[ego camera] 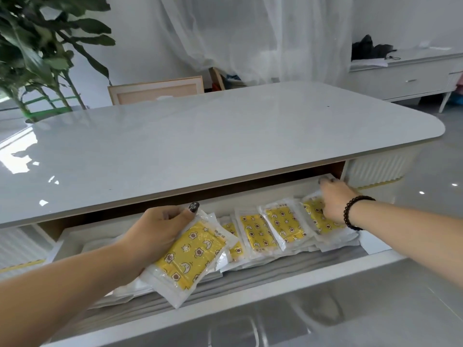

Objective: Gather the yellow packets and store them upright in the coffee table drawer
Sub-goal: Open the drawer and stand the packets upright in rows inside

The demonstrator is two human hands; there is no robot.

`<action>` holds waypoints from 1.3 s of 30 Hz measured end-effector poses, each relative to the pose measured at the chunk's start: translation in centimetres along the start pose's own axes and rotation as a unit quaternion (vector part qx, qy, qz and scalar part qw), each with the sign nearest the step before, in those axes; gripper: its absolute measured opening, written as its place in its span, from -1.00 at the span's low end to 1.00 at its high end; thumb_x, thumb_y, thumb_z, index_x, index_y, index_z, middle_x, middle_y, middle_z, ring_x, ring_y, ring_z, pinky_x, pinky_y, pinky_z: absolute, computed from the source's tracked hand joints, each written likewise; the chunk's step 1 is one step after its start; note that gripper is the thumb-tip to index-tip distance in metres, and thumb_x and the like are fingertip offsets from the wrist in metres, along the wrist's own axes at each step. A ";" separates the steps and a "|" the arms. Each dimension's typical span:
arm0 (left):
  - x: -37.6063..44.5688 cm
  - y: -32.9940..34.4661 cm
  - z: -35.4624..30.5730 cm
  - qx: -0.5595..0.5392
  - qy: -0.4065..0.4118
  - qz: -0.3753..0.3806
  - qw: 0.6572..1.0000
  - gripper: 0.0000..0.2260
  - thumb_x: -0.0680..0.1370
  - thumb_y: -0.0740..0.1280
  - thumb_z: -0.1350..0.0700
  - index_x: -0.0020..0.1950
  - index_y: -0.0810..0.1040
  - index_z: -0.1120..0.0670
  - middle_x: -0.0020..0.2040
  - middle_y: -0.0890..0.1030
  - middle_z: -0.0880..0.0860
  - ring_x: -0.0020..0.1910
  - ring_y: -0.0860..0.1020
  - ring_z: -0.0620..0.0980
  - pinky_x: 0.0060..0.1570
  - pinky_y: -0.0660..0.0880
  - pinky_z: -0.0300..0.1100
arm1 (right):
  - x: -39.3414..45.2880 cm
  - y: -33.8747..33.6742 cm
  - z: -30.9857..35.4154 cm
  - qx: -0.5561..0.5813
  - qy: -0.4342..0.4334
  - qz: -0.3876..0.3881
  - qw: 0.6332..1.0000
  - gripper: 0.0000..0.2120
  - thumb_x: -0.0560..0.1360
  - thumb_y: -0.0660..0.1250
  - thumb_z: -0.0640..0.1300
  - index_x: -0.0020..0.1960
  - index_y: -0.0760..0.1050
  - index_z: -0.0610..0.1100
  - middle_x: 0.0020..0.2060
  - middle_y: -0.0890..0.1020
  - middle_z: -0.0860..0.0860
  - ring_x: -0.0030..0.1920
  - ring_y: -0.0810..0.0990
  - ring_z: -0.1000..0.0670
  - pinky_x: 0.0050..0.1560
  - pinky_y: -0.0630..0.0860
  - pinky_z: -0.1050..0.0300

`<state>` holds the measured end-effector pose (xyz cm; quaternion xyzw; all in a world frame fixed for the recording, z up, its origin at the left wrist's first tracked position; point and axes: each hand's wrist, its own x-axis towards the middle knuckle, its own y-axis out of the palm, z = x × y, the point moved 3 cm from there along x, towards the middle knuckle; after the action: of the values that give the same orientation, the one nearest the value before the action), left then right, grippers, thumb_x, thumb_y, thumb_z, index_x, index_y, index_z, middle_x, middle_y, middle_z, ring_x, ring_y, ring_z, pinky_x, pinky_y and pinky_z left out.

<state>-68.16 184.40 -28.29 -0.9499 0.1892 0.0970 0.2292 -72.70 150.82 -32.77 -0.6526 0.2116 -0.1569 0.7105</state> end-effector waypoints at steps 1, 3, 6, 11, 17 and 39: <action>-0.1 -0.1 0.0 -0.003 -0.001 0.000 1.000 -0.78 0.58 0.28 -0.02 -0.02 0.64 0.08 -0.39 0.66 0.04 -0.49 0.60 -0.04 -0.50 0.50 -0.25 | -0.4 -0.2 0.5 -0.044 -0.032 -0.023 0.998 -0.56 0.47 0.24 -0.28 0.33 0.28 -0.19 0.18 0.43 -0.13 -0.01 0.54 -0.09 -0.28 0.40 0.16; -0.1 -0.4 -0.1 -0.008 -0.004 -0.001 1.000 -0.78 0.57 0.28 -0.02 -0.03 0.64 0.08 -0.40 0.65 0.03 -0.50 0.60 -0.05 -0.51 0.49 -0.26 | -1.3 -0.4 1.4 -0.072 -0.082 -0.017 0.994 -0.59 0.47 0.29 -0.15 0.30 0.33 -0.11 0.23 0.39 -0.09 0.05 0.51 -0.08 -0.19 0.43 0.14; -0.3 -0.8 0.1 -0.011 -0.007 -0.008 1.000 -0.77 0.57 0.29 -0.03 -0.05 0.64 0.09 -0.40 0.65 0.04 -0.51 0.58 -0.03 -0.47 0.50 -0.24 | -2.0 1.0 1.8 -0.048 -0.107 0.110 0.987 -0.46 0.45 0.36 0.01 0.36 0.29 -0.06 0.29 0.29 -0.06 0.06 0.51 -0.06 0.04 0.54 0.12; -0.3 -1.4 0.5 -0.046 -0.012 -0.013 0.999 -0.77 0.52 0.36 -0.02 -0.02 0.64 0.13 -0.31 0.69 0.10 -0.42 0.62 0.04 -0.32 0.55 -0.14 | -1.9 1.5 1.9 -0.079 -0.113 0.139 0.981 -0.44 0.44 0.37 -0.04 0.37 0.26 -0.07 0.28 0.28 -0.07 0.01 0.49 -0.03 0.07 0.55 0.13; -0.9 -1.5 0.2 -0.091 0.007 -0.031 0.995 -0.58 0.23 0.49 -0.07 0.00 0.63 0.10 -0.17 0.72 0.15 -0.25 0.69 0.15 -0.20 0.64 -0.02 | -2.5 -1.6 2.9 -0.093 -0.128 0.049 0.986 -0.65 0.46 0.29 0.01 0.19 0.47 -0.12 0.19 0.42 -0.05 0.08 0.52 -0.05 0.08 0.55 0.09; 3.1 -5.4 2.4 0.140 -0.002 -0.006 0.990 -0.92 0.54 0.36 0.19 0.01 0.59 0.07 -0.05 0.70 0.06 -0.02 0.66 0.05 0.01 0.59 -0.06 | -4.9 0.2 13.1 0.532 0.002 0.310 0.788 -0.78 0.48 0.33 -0.37 0.12 0.47 -0.29 -0.07 0.64 -0.18 -0.19 0.66 -0.08 -0.33 0.62 0.08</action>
<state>-63.36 189.02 -29.11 -0.9095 0.1947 0.0704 0.3606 -70.34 164.58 -31.69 -0.0700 0.2870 -0.0175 0.9552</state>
